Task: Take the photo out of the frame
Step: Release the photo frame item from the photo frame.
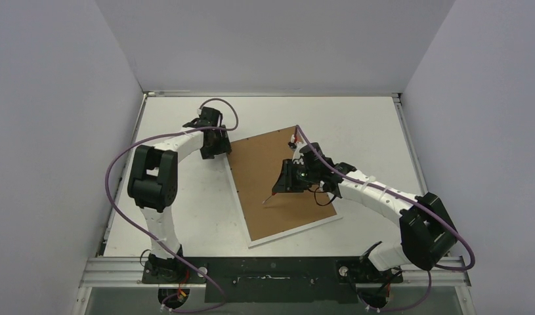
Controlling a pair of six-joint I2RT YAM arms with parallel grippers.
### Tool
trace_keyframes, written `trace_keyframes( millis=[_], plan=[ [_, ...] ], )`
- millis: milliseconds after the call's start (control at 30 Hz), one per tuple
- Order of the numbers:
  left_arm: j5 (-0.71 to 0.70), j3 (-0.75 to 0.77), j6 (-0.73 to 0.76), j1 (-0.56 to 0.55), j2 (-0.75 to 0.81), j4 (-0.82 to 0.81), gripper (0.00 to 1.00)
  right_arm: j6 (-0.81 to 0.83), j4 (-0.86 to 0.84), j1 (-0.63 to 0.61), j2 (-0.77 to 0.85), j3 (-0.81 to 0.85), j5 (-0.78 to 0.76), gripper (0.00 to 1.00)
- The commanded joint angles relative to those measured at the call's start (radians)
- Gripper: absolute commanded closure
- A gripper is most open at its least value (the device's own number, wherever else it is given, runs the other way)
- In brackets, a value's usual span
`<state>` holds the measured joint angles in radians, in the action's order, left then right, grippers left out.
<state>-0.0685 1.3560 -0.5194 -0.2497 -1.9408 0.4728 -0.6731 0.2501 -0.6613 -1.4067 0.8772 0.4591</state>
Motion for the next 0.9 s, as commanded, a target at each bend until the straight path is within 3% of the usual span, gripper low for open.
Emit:
trace_keyframes(
  millis=[0, 200, 633, 867],
  plan=[
    [-0.071, 0.049, -0.015, -0.020, -0.032, -0.003, 0.42, 0.007, -0.022, -0.025, -0.021, 0.040, -0.018, 1.00],
    [-0.091, 0.084, -0.018, -0.029, -0.077, 0.018, 0.55, 0.004, -0.029, -0.041, -0.024, 0.037, -0.025, 1.00],
    [-0.110, 0.006, 0.009, -0.099, -0.088, 0.037, 1.00, -0.046, -0.203, -0.015, -0.087, -0.001, 0.121, 1.00],
    [-0.076, -0.157, 0.000, -0.156, -0.014, -0.048, 1.00, -0.084, -0.267, -0.014, -0.060, -0.045, 0.113, 1.00]
  ],
)
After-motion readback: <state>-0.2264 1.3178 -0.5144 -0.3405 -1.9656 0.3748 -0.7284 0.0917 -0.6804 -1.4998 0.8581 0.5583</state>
